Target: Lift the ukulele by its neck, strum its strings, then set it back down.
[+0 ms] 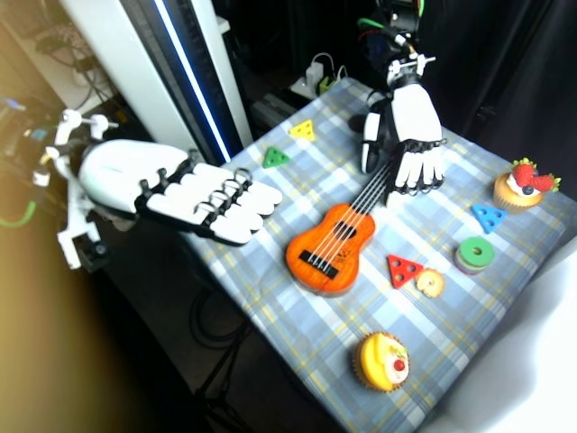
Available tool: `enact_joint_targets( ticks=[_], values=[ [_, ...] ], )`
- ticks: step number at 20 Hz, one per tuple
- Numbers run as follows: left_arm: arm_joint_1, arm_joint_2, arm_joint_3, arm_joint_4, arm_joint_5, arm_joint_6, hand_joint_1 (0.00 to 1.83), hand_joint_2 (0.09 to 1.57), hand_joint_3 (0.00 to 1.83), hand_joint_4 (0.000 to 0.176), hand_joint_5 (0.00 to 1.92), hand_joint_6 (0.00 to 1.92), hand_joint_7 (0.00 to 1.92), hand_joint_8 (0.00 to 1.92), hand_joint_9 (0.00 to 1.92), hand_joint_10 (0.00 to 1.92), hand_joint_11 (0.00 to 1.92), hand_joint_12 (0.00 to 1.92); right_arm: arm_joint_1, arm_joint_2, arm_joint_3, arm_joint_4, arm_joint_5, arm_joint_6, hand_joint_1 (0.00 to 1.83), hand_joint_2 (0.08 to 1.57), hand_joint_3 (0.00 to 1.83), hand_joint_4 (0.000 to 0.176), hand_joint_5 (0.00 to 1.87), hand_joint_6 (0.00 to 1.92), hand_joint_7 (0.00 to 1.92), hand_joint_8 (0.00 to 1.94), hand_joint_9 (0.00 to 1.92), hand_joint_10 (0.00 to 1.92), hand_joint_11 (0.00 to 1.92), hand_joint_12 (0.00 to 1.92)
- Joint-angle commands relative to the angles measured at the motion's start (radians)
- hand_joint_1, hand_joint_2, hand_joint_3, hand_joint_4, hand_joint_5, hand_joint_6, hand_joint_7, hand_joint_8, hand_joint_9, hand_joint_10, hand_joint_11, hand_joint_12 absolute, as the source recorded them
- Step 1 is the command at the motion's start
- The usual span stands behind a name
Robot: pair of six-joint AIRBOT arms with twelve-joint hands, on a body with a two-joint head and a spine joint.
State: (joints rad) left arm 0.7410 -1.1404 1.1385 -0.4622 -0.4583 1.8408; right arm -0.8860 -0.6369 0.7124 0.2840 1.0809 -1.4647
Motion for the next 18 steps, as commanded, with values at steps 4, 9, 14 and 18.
enact_joint_targets(
  ticks=[4,9,14,18],
  values=[
    [0.014,-0.008,0.009,-0.006,-0.051,-0.001,1.14,1.2,0.0,0.0,0.82,1.27,0.78,1.92,0.93,1.92,1.04,1.92,0.001,0.016,0.0,-0.004,0.156,0.013,0.56,1.31,0.0,0.0,0.0,0.0,0.0,0.0,0.0,0.0,0.0,0.0],
    [0.011,0.009,-0.005,0.0,-0.07,-0.001,1.4,1.12,0.0,0.0,0.87,1.92,1.09,1.92,1.28,1.92,1.43,1.92,-0.003,0.019,0.0,-0.004,0.173,0.024,0.54,1.31,0.0,0.0,0.0,0.0,0.0,0.0,0.0,0.0,0.0,0.0],
    [-0.012,0.052,-0.043,0.069,-0.096,-0.044,1.41,1.12,0.0,0.0,0.86,1.92,1.17,1.92,1.34,1.92,1.46,1.92,-0.009,0.031,-0.001,-0.007,0.189,0.047,0.51,1.3,0.0,0.0,0.0,0.0,0.0,0.0,0.0,0.0,0.0,0.0],
    [-0.038,0.089,-0.073,0.117,-0.108,-0.047,1.43,1.12,0.0,0.005,0.86,1.92,1.13,1.92,1.33,1.92,1.43,1.92,-0.011,0.043,0.0,-0.033,0.197,0.085,0.46,1.3,0.0,0.0,0.0,0.0,0.0,0.0,0.0,0.0,0.0,0.0]
  ],
)
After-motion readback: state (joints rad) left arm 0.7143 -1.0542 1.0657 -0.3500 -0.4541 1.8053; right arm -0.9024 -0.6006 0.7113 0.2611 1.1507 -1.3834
